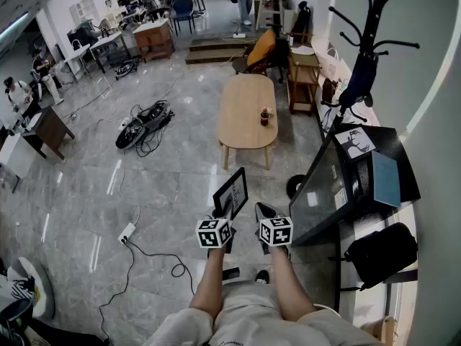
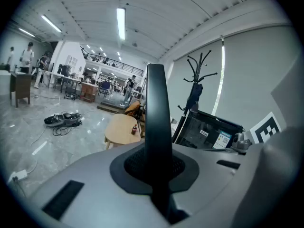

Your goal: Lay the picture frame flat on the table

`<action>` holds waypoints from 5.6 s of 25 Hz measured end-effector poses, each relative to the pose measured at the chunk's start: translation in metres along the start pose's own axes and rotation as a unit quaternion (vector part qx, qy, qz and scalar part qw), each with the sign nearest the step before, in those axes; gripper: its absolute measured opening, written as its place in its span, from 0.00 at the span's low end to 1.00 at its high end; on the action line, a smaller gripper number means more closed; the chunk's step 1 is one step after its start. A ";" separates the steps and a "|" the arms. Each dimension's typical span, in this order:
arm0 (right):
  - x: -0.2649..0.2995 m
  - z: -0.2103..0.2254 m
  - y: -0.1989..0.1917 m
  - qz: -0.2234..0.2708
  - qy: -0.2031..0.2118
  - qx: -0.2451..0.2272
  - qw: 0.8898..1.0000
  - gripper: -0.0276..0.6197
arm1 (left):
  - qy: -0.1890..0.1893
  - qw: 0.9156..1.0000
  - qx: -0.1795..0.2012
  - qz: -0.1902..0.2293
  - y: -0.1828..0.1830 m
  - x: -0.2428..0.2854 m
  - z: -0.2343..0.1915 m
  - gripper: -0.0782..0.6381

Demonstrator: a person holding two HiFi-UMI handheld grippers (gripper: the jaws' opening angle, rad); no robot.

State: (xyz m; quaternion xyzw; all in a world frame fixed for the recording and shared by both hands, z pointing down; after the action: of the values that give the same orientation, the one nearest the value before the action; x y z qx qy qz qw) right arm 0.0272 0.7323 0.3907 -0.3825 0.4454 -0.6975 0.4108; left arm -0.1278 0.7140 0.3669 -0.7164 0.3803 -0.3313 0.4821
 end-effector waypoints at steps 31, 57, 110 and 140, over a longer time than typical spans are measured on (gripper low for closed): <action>0.074 0.060 0.024 0.033 0.060 0.033 0.997 0.10 | 0.051 0.999 -0.008 0.017 -0.004 0.082 -0.022 0.15; 0.309 0.091 0.083 0.037 0.003 0.055 0.998 0.09 | -0.005 0.999 -0.032 0.007 0.084 0.289 -0.177 0.15; 0.731 0.307 0.234 0.023 0.081 0.041 0.996 0.09 | 0.089 0.993 -0.076 0.028 0.155 0.681 -0.353 0.15; 0.887 0.425 -0.036 -0.132 -0.048 0.039 0.989 0.09 | -0.024 0.948 -0.230 -0.218 -0.108 0.806 -0.560 0.15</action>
State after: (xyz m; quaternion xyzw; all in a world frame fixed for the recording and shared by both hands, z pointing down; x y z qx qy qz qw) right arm 0.0728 -0.1993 0.7045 -0.4546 0.3433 -0.7432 0.3508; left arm -0.1785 -0.2015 0.7322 -0.8809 0.2695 -0.3145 0.2292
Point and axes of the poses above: the fingertips, and each gripper's own axes: x forward along the fingers, z to its right, y out of its top, the point moved 6 cm from there along -x, backward along the fingers, and after that the axes turned 15 degrees about z, right-handed, at the moved point
